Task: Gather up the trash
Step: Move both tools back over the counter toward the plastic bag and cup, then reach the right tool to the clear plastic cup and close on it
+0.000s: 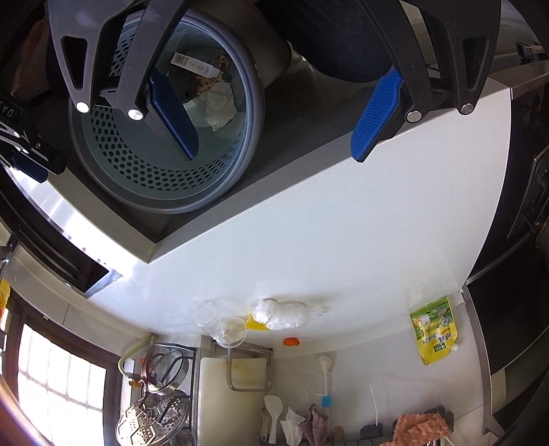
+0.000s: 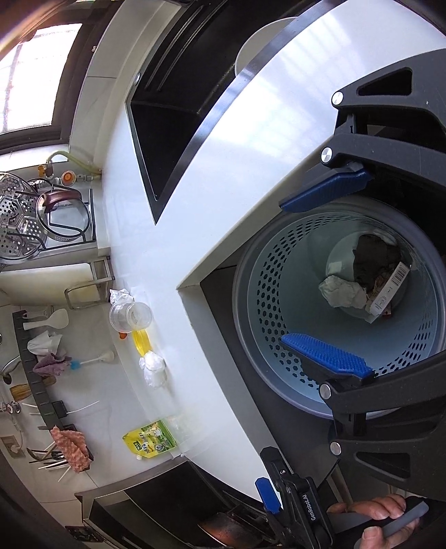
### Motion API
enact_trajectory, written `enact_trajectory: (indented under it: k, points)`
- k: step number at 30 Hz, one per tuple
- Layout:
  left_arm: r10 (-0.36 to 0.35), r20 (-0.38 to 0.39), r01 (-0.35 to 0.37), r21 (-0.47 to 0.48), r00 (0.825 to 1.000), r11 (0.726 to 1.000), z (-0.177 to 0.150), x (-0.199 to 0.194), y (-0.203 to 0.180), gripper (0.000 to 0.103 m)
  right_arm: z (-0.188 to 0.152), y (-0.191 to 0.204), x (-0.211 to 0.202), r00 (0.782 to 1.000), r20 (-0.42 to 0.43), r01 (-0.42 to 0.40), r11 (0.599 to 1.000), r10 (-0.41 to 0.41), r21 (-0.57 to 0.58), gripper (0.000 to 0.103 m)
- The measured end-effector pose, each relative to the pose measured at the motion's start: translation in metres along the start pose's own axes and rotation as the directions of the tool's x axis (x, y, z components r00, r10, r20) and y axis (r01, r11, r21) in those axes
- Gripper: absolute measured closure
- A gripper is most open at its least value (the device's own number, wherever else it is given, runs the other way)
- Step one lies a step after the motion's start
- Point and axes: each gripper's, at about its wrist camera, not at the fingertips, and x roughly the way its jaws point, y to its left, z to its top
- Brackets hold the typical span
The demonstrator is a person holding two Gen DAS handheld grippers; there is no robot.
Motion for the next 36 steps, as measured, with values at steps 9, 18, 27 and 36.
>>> enact_trajectory:
  k: [9,18,27,36]
  points:
    - [0.0,0.02,-0.001,0.014,1.0,1.0,0.032,0.008,0.002,0.013,0.026,-0.003,0.011,1.0,0.007,-0.02,1.0,0.02,0.022,0.033]
    - [-0.01,0.034,0.01,0.004,0.999,1.0,0.063,0.024,0.004,0.013,0.049,-0.005,0.021,1.0,0.011,-0.02,1.0,0.02,0.021,0.032]
    - [0.011,0.039,-0.009,-0.046,0.999,0.999,0.092,0.045,0.021,0.012,0.08,-0.001,0.041,0.999,0.014,-0.046,0.999,0.046,0.01,0.03]
    - [0.037,0.055,-0.033,-0.065,0.998,0.997,0.125,0.071,0.037,0.01,0.129,0.011,0.085,0.996,-0.006,-0.09,0.996,0.09,0.003,0.03]
